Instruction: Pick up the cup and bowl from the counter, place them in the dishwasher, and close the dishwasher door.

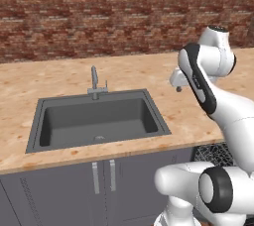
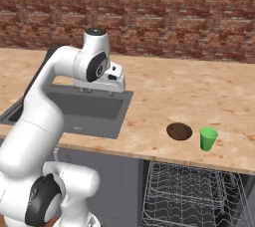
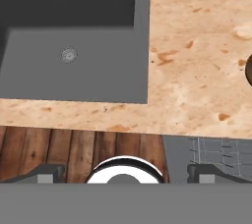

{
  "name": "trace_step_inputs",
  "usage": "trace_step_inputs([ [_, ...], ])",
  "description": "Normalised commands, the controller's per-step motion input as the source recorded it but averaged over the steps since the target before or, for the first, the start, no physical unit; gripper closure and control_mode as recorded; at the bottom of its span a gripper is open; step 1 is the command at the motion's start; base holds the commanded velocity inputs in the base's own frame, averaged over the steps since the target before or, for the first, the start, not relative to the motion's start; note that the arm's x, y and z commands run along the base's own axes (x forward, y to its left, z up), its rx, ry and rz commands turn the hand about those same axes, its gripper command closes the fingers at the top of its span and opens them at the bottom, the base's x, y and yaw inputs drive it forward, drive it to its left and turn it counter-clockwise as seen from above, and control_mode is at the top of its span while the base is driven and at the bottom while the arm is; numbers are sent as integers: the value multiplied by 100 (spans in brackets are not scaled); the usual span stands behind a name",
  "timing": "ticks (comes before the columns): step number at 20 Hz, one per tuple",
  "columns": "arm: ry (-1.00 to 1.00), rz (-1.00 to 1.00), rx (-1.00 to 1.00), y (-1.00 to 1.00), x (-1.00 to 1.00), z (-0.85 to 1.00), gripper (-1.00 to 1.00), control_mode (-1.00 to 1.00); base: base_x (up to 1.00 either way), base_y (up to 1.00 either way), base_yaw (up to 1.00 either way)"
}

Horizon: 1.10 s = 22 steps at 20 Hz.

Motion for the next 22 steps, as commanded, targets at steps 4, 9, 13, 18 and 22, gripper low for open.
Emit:
trace_step_inputs([
  [4,0,0,0,-27,0,-3,-100,-100,0,0,0],
  [9,0,0,0,-30,0,-9,-100,-100,0,0,0],
  [13,0,0,0,-32,0,-14,-100,-100,0,0,0],
  [18,0,0,-1,-31,0,-18,-100,-100,0,0,0],
  [22,0,0,-1,-31,0,-19,-100,-100,0,0,0],
])
